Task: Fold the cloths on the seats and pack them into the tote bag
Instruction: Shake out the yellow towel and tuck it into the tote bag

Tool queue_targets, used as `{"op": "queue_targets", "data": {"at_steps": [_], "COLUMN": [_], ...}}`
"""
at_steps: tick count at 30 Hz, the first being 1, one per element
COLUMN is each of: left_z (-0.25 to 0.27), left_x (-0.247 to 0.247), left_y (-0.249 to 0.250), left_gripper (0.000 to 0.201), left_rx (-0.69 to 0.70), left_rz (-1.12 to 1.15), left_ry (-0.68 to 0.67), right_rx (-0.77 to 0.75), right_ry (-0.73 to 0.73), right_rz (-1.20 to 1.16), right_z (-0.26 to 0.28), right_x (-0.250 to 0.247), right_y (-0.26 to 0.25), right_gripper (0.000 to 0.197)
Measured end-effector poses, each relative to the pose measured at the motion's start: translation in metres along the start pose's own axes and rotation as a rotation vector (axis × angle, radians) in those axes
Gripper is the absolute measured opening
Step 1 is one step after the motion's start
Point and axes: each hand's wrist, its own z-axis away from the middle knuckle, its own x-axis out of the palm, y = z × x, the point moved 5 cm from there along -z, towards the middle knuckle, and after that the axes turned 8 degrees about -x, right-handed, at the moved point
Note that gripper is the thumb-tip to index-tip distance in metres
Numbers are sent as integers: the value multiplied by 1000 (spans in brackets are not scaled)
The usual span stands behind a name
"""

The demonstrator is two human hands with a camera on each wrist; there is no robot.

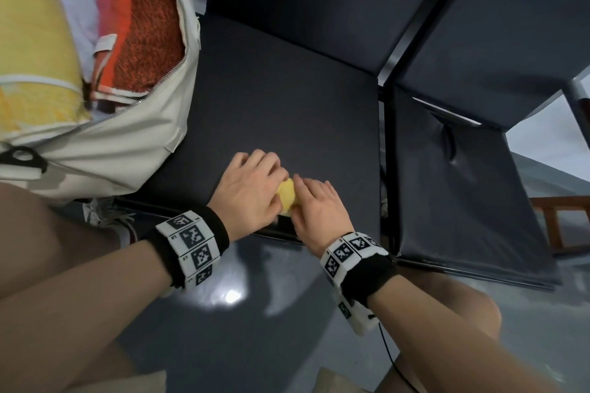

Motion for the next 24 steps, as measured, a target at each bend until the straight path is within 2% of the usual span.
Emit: {"op": "queue_targets", "data": {"at_steps": [3,5,9,14,17,20,24], "left_z": [0,2,8,12,18,26,42], "left_x": [6,10,21,29,29,24,11], "left_y": [-1,0,2,-2,1,5,14], "left_gripper": [29,34,64,92,93,85,71], "left_rx": [27,26,10,-10,-32,-45,-61], "left_rz": [-13,-35,-99,-206,-223,-231,-217], "left_ry": [75,86,-24,-148,-151,-153,-189], "right_rx": [51,97,106,59,60,66,105], "right_ry": [-49,-63,-73,-52,-52,-61,-177], "right_rz": [46,22,41,75,98,117,-21], "right_z": [-8,-12,-15,-15,-8,4,22], "right_x": [6,13,25,23,19,15,10], "right_y": [-1,2,8,7,1,-10,-22], "right_gripper": [73,85,100,103,99,83,60]}}
